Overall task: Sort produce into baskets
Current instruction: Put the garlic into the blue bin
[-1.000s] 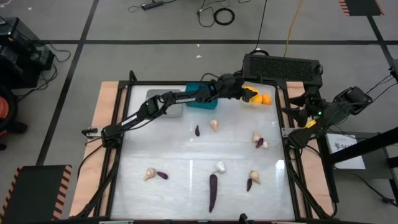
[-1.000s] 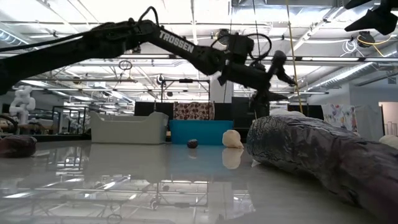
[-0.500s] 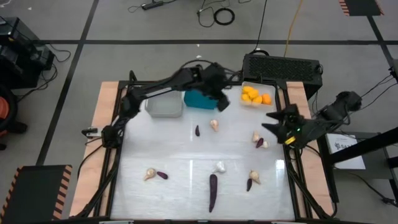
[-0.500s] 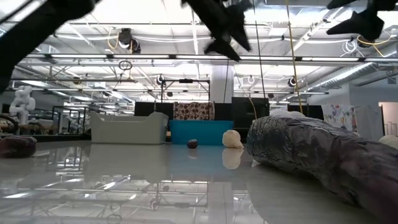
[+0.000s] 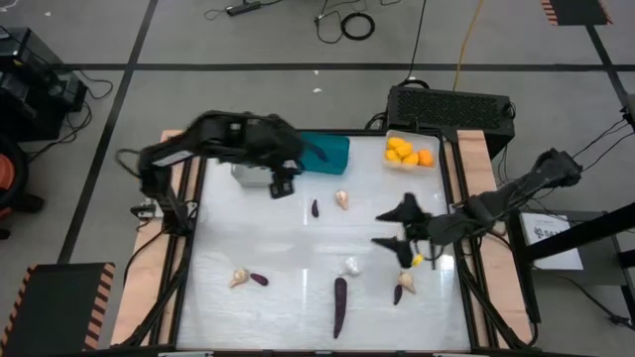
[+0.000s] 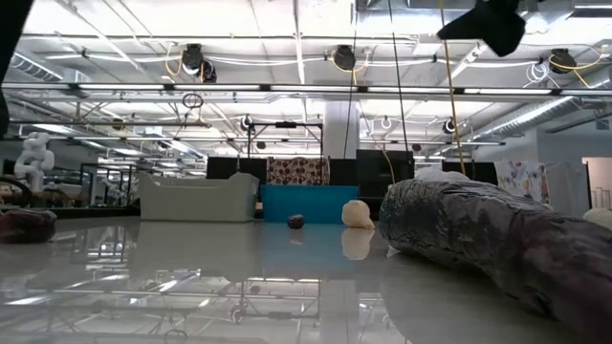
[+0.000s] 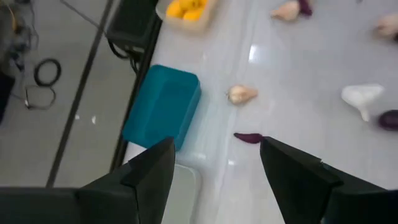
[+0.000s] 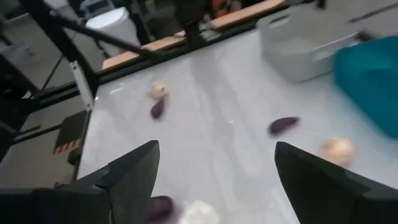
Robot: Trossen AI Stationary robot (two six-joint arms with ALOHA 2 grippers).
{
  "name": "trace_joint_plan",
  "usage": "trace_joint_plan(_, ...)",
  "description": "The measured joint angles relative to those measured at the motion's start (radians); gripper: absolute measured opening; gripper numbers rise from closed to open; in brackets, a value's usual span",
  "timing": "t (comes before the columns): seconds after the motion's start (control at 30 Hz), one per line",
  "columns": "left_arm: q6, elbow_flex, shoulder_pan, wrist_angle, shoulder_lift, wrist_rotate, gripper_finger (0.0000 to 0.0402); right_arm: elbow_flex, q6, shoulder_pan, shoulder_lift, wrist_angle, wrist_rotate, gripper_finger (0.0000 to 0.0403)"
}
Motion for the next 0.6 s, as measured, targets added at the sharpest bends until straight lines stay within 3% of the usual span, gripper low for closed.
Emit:
trace_joint_plan(0.2,-0.011,-0.063,-0.057,-0.008,-0.167,-0.028,0.0244,0.0,-0.054,-0.022,0.188,0.186,-0.124,0.0311)
trace_joint_plan(0.3,-0.049,-0.14,-0.089,-0.008,-0.263,-0.06,0.0244,0.019,-0.048,-0.023,0.272,0.189,-0.176,0.0311)
trace_joint_plan(0.6,-0.211,-0.57,-0.21,0.141,-0.557,-0.109,0.0244,0.297,-0.133,-0.063,0.535,-0.203,-0.378,0.0311)
